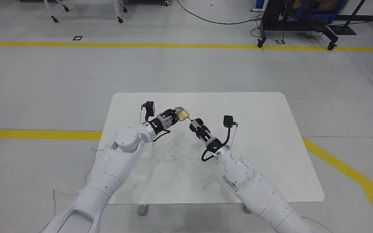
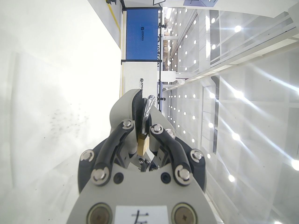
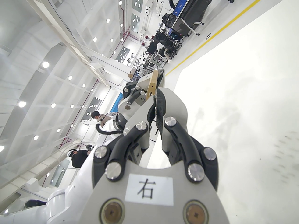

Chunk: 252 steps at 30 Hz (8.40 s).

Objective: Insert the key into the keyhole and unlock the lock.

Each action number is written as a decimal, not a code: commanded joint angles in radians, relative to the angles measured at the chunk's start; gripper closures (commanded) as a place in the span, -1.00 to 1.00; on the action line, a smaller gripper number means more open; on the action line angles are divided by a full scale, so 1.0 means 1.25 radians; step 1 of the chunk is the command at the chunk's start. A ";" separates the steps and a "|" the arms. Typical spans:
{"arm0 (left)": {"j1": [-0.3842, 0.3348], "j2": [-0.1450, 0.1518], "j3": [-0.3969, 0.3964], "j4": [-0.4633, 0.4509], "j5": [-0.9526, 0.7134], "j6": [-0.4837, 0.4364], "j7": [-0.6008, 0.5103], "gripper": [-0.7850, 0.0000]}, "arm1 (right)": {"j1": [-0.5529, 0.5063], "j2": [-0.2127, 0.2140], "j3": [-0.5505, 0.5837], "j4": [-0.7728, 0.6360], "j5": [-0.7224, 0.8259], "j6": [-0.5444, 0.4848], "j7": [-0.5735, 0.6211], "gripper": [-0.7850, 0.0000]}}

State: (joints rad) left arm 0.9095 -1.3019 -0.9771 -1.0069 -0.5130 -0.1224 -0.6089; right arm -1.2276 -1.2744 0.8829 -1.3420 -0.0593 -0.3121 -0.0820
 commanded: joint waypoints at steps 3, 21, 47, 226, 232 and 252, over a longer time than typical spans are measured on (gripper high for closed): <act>-0.002 -0.002 -0.003 0.004 0.002 0.003 -0.002 1.00 | 0.003 -0.005 0.001 0.004 -0.006 0.001 0.006 1.00; -0.002 -0.011 -0.013 0.014 0.028 -0.003 0.004 1.00 | -0.006 -0.023 0.017 -0.001 -0.014 0.007 0.024 1.00; 0.000 -0.021 -0.032 0.019 0.045 -0.004 -0.004 1.00 | -0.003 -0.052 0.037 0.021 -0.007 0.016 0.019 1.00; 0.019 -0.041 -0.110 0.008 0.202 -0.187 -0.001 1.00 | -0.044 -0.070 0.376 0.010 0.767 0.096 0.695 -1.00; 0.014 -0.053 -0.044 -0.010 0.292 -0.134 0.024 1.00 | -0.152 -0.046 0.540 -0.124 0.712 0.001 0.589 -1.00; -0.167 -0.134 0.249 0.096 0.698 0.316 -0.065 0.38 | -0.152 -0.046 0.540 -0.124 0.712 0.001 0.589 -1.00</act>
State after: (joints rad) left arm 0.7075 -1.4652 -0.6731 -0.8959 0.3542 0.2623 -0.6841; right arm -1.4180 -1.3323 1.5578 -1.4968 0.8310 -0.3106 0.6548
